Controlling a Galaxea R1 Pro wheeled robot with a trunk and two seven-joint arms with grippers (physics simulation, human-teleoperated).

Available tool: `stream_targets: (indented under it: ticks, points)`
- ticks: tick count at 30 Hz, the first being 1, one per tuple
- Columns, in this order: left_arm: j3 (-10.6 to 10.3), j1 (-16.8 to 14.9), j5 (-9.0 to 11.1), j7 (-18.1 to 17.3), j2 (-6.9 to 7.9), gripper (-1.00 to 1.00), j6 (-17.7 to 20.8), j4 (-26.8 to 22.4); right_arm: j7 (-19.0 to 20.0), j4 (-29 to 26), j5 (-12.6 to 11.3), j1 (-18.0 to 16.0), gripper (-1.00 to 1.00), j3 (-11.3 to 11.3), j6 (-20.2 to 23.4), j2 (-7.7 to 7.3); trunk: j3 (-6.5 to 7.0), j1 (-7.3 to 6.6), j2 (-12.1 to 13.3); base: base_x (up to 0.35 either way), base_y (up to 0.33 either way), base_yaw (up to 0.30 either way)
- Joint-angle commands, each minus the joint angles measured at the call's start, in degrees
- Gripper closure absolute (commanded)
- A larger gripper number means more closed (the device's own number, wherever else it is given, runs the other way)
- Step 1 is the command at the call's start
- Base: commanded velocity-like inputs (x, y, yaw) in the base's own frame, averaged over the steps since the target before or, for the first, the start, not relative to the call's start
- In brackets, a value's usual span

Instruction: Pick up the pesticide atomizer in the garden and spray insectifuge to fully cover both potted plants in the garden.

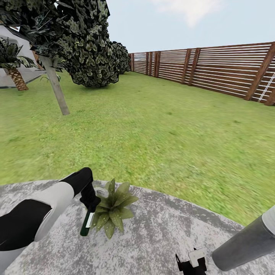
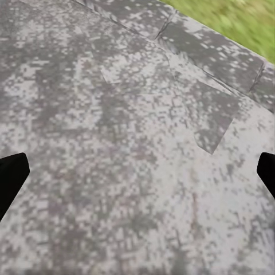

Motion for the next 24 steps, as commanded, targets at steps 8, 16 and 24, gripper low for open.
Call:
stream_targets:
  ticks: [8, 16, 24]
  points:
    - [0.2, -0.4, -0.6, -0.7, -3.75, 1.0, 0.6, -0.8, -0.2, 0.1, 0.6, 0.0, -1.0, -0.4, -0.2, 0.0, -0.05, -0.01, 0.0, 0.0, 0.0, -0.031]
    - [0.3, -3.0, -0.6, -3.8, -3.77, 1.0, 0.8, -0.8, -0.2, 0.1, 0.6, 0.0, -1.0, -0.4, -0.2, 0.0, -0.05, -0.01, 0.0, 0.0, 0.0, -0.115]
    - [0.4, -4.2, -0.5, -4.0, -3.61, 1.0, 0.9, -0.8, -0.2, 0.1, 0.6, 0.0, -1.0, -0.4, -0.2, 0.0, -0.05, -0.01, 0.0, 0.0, 0.0, -0.001]
